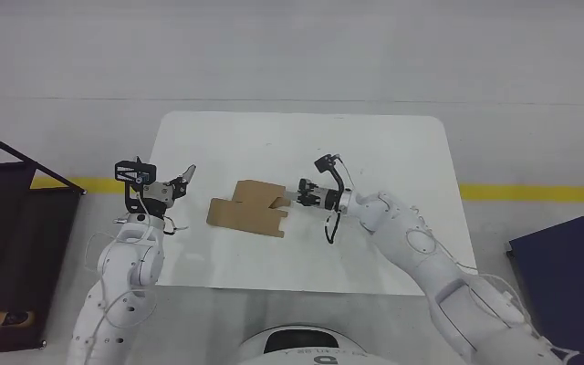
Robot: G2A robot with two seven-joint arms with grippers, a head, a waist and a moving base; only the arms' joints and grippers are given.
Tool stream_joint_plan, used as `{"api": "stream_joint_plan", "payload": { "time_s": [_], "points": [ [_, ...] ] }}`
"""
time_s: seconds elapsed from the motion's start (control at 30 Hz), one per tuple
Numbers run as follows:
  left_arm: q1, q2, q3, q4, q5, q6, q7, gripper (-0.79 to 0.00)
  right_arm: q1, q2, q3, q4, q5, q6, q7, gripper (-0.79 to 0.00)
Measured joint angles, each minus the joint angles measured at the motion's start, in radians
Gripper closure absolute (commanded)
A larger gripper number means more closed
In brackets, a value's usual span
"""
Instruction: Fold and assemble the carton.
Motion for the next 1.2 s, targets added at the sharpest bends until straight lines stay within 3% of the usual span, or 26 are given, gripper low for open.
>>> {"api": "stream_joint_plan", "payload": {
  "time_s": [0.67, 0.87, 1.0, 1.2],
  "points": [
    [0.0, 0.0, 0.0, 0.0, 0.0, 0.0, 0.0, -0.785, 0.073, -0.07, -0.062, 0.136, -0.002, 0.023, 0.048, -0.499],
    [0.0, 0.0, 0.0, 0.0, 0.0, 0.0, 0.0, -0.785, 0.081, -0.08, -0.068, 0.16, -0.005, 0.023, 0.061, -0.296],
    [0.0, 0.0, 0.0, 0.0, 0.0, 0.0, 0.0, -0.785, 0.083, -0.087, -0.073, 0.171, -0.021, 0.037, 0.054, 0.0],
    [0.0, 0.0, 0.0, 0.0, 0.0, 0.0, 0.0, -0.785, 0.083, -0.093, -0.071, 0.181, -0.018, 0.026, 0.056, 0.0]
  ]
}}
